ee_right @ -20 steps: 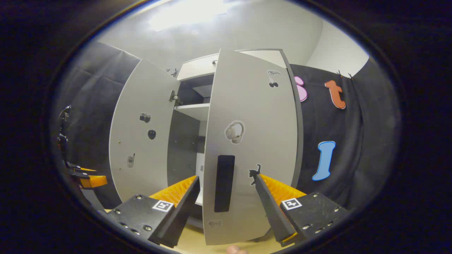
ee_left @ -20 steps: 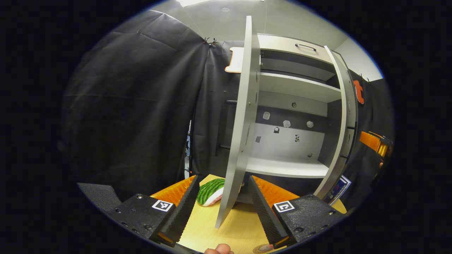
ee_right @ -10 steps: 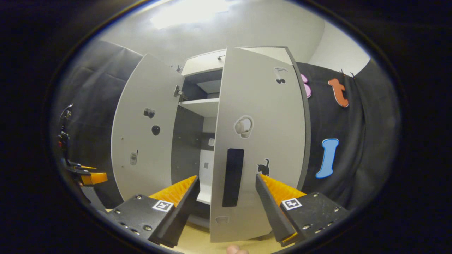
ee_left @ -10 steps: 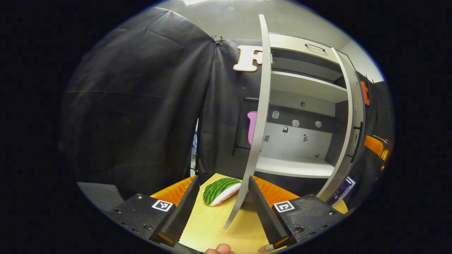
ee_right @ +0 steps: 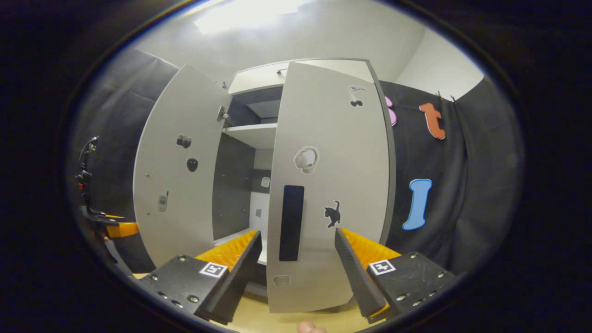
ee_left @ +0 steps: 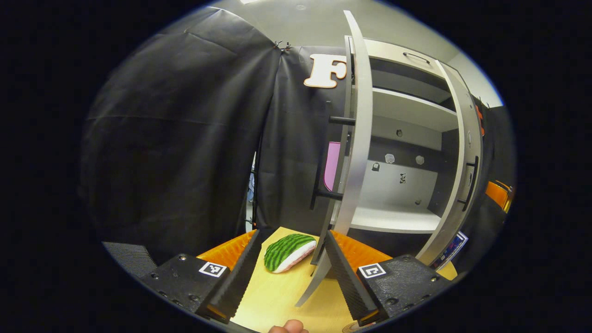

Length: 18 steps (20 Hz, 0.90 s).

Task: Grasp the bottle in the cabinet with the left hand and place it on the coaster, then close the right door with the right hand and the left door with the left hand.

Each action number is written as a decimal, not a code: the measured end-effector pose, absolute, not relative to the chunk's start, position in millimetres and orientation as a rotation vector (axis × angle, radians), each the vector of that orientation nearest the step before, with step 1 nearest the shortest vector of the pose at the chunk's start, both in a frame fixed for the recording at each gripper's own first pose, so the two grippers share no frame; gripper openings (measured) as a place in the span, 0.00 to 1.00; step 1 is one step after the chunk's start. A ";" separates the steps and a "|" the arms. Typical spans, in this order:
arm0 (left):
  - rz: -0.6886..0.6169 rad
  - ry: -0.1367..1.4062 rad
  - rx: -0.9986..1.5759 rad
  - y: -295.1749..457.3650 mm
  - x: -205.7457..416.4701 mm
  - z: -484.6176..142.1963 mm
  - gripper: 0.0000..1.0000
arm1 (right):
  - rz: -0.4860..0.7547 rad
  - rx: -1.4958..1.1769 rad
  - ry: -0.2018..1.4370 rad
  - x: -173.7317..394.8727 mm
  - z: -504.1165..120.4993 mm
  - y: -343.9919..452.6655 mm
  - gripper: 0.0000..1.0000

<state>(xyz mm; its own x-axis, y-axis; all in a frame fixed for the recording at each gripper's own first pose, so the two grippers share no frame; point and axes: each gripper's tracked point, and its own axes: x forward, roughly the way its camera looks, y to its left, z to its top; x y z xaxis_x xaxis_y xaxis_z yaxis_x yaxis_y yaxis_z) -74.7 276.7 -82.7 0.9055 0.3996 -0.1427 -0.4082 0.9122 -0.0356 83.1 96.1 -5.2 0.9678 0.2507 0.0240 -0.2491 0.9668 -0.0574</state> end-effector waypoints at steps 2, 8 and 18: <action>0.414 0.134 -0.065 282.7 -69.6 -83.5 0.88 | 0.241 -0.053 -0.031 85.9 -6.6 95.1 0.93; 0.378 0.151 -0.077 283.8 -70.0 -90.1 0.88 | 0.234 -0.055 -0.018 93.4 -13.0 98.3 0.93; 0.300 0.153 -0.049 273.0 -60.8 -88.1 0.88 | 0.213 -0.049 0.014 101.3 -23.5 82.4 0.95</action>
